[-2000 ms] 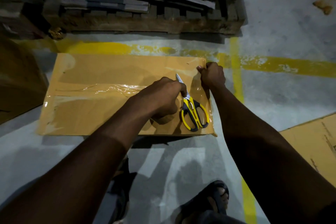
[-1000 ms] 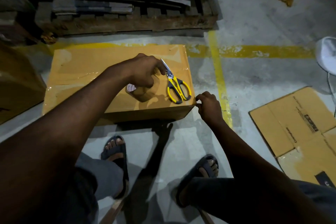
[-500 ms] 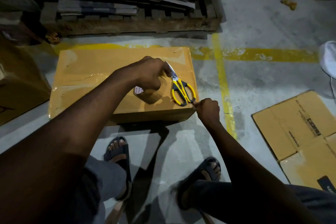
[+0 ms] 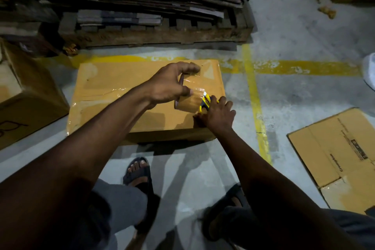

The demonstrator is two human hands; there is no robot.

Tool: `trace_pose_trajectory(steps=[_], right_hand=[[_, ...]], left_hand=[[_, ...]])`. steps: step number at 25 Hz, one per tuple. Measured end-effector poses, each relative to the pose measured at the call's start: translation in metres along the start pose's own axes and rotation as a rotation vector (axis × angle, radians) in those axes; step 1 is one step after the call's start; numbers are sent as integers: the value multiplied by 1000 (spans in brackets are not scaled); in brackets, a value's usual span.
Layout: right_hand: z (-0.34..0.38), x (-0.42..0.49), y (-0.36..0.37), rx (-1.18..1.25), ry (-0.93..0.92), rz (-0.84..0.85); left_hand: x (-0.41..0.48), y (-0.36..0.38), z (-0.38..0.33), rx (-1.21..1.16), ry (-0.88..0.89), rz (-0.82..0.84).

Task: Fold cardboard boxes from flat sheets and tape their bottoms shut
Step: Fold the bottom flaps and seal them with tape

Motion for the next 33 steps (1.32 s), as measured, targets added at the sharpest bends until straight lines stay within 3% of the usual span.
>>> trace_pose_trajectory(steps=[6, 15, 21, 33], right_hand=[[-13, 4, -12, 108, 92, 133], [-61, -68, -108, 252, -317, 36], [-70, -122, -125, 316, -417, 98], [-68, -124, -127, 360, -443, 156]], left_hand=[[-17, 0, -11, -221, 29, -18], [-109, 44, 21, -70, 29, 105], [-157, 63, 39, -267, -85, 106], [-149, 68, 32, -199, -101, 117]])
Point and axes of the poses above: each hand's wrist, its own x-axis towards the middle knuckle, its own y-axis out of the palm, z = x × y, the point moved 9 cm from there along x, towards the middle knuckle, and after that the axes turned 10 degrees about -z, right-handed, at the moved point
